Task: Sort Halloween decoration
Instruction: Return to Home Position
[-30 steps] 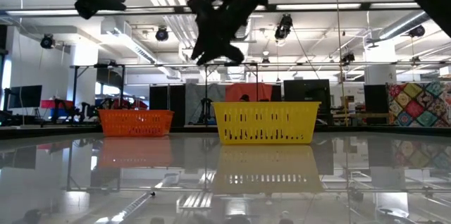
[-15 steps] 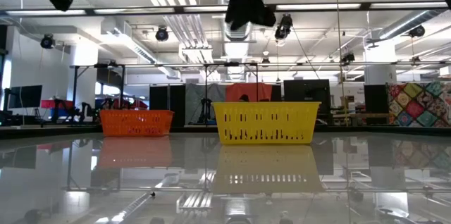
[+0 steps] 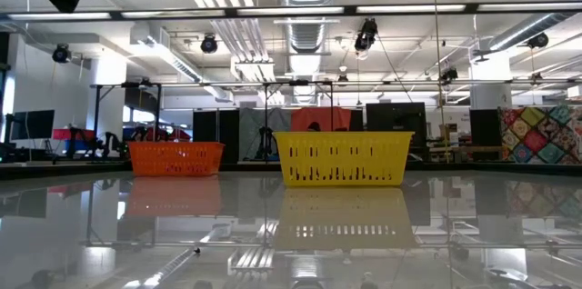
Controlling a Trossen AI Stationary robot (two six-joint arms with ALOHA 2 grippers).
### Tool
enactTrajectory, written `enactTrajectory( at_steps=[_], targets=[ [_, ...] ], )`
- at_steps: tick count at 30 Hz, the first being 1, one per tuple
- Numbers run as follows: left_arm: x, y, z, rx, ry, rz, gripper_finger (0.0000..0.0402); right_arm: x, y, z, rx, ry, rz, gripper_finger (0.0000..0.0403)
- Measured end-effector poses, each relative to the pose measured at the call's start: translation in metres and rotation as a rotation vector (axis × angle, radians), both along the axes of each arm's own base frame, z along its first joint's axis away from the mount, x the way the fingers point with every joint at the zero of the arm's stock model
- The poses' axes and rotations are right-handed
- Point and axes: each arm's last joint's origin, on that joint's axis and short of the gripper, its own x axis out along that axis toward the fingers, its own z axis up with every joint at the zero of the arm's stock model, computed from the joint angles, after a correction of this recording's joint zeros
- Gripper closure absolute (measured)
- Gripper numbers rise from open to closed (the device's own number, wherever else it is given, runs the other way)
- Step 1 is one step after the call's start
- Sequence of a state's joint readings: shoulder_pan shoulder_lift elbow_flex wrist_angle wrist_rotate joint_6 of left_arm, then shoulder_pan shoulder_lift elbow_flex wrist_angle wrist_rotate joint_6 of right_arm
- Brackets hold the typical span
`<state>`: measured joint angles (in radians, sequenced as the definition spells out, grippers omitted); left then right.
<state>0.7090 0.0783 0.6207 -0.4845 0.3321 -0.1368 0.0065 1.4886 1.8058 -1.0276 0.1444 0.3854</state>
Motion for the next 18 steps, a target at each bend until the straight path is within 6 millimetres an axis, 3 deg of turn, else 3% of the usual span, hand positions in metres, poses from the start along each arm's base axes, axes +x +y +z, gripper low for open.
enactTrajectory(
  at_steps=[9,13,18],
  targets=[
    [0.000,0.000,-0.003,0.052,0.025,0.003,0.0277,-0.089,0.010,0.025,-0.026,-0.271,-0.010,0.0319],
    [0.000,0.000,-0.003,0.055,0.030,0.004,0.0277,-0.127,0.010,0.012,-0.039,-0.384,-0.009,0.0323],
    [0.000,0.000,-0.003,0.057,0.030,0.004,0.0277,-0.170,0.008,-0.020,-0.023,-0.518,-0.024,0.0320]
  ],
)
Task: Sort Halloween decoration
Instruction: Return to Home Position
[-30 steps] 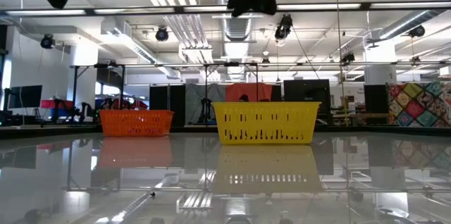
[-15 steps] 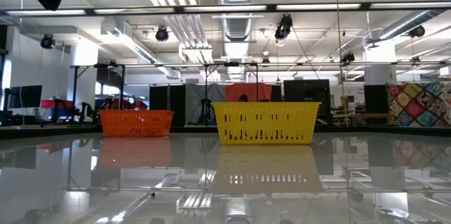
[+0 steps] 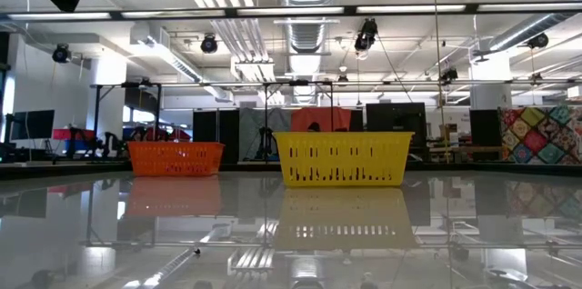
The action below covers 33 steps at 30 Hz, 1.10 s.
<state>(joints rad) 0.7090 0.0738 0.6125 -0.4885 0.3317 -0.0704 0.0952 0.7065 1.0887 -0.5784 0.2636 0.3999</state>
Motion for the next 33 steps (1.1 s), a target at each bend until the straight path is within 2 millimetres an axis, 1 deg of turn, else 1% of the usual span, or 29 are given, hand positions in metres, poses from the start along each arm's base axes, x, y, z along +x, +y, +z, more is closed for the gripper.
enactTrajectory(
  at_steps=[3,4,9,12,15,20,27,33],
  targets=[
    [0.000,0.000,0.000,-0.001,0.000,0.000,0.0277,-0.036,-0.003,-0.016,-0.014,-0.182,0.008,0.0316],
    [0.000,0.000,0.000,-0.005,-0.002,0.000,0.0277,-0.044,-0.004,-0.023,-0.028,-0.223,0.010,0.0316],
    [0.000,0.000,0.000,-0.033,-0.013,-0.002,0.0277,-0.063,-0.005,-0.063,-0.024,-0.326,0.027,0.0321],
    [0.000,0.000,0.000,-0.041,-0.017,-0.002,0.0277,-0.069,-0.004,-0.081,-0.016,-0.414,0.078,0.0325],
    [0.000,0.000,0.000,-0.044,-0.018,-0.002,0.0277,-0.071,-0.004,-0.104,-0.017,-0.415,0.094,0.0325],
    [0.000,0.000,0.000,-0.072,-0.029,0.003,0.0277,-0.074,-0.005,-0.128,-0.012,-0.448,0.093,0.0319],
    [0.000,0.001,0.000,-0.109,-0.046,0.029,0.0277,-0.060,-0.003,-0.174,-0.040,-0.415,0.096,0.0324],
    [0.000,0.001,0.000,-0.149,-0.063,0.027,0.0277,-0.051,-0.001,-0.196,-0.074,-0.431,0.125,0.0328]
  ],
)
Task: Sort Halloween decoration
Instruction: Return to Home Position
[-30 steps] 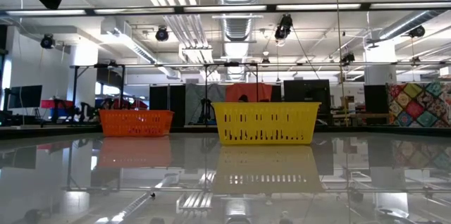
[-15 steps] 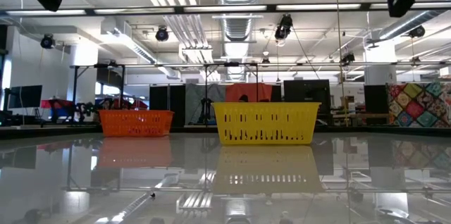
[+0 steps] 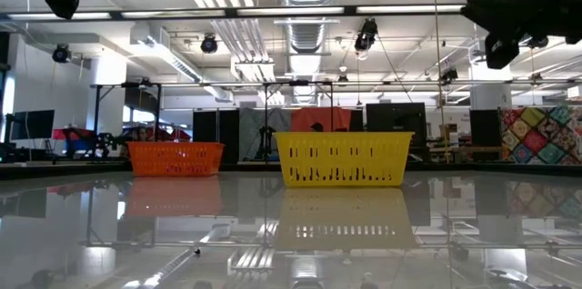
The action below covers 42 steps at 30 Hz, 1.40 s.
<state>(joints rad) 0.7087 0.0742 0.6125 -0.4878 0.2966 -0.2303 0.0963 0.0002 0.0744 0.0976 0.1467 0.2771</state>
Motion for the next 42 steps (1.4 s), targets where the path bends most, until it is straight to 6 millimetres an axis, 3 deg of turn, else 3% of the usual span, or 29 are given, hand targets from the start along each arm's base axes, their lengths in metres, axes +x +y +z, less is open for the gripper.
enactTrajectory(
  at_steps=[6,13,29,42],
  targets=[
    [0.000,0.000,0.000,-0.018,-0.007,-0.001,0.0277,0.004,0.000,-0.015,-0.004,0.025,0.000,0.0321],
    [0.000,0.000,0.000,-0.018,-0.008,-0.001,0.0277,0.005,0.000,-0.018,-0.056,0.035,-0.008,0.0319],
    [0.000,0.000,0.000,-0.016,-0.007,-0.002,0.0277,0.012,0.001,-0.036,-0.116,0.235,-0.006,0.0319],
    [0.000,0.000,-0.002,0.013,0.028,0.000,0.0277,0.018,0.004,-0.045,0.151,0.334,0.086,0.0322]
  ],
)
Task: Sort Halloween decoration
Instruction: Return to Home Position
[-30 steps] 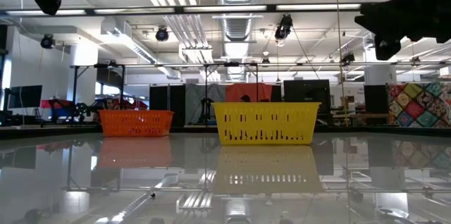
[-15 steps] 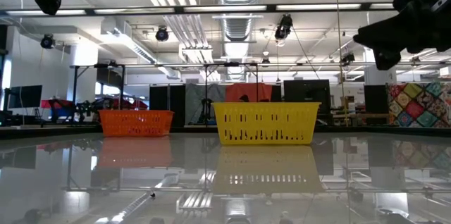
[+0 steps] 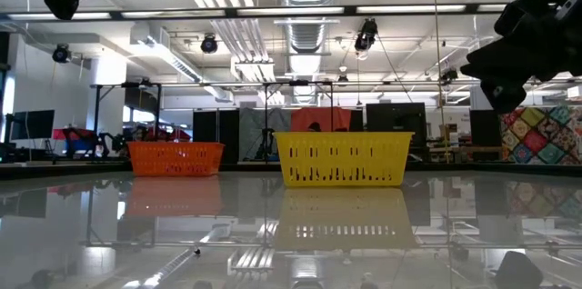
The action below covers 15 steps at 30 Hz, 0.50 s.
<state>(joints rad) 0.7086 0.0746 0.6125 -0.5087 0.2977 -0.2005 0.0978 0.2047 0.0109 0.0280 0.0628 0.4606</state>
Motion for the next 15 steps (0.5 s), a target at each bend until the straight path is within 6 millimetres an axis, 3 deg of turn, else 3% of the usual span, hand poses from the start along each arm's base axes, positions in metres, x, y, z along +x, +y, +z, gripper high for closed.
enactTrajectory(
  at_steps=[8,15],
  targets=[
    [0.0000,0.0000,-0.0051,-0.022,0.046,0.000,0.0277,0.0000,0.0006,-0.0001,-0.162,-0.006,0.045,0.0314],
    [0.0000,0.0000,-0.0051,0.001,0.056,0.000,0.0277,-0.0001,0.0016,-0.0003,-0.054,-0.001,0.063,0.0318]
  ],
)
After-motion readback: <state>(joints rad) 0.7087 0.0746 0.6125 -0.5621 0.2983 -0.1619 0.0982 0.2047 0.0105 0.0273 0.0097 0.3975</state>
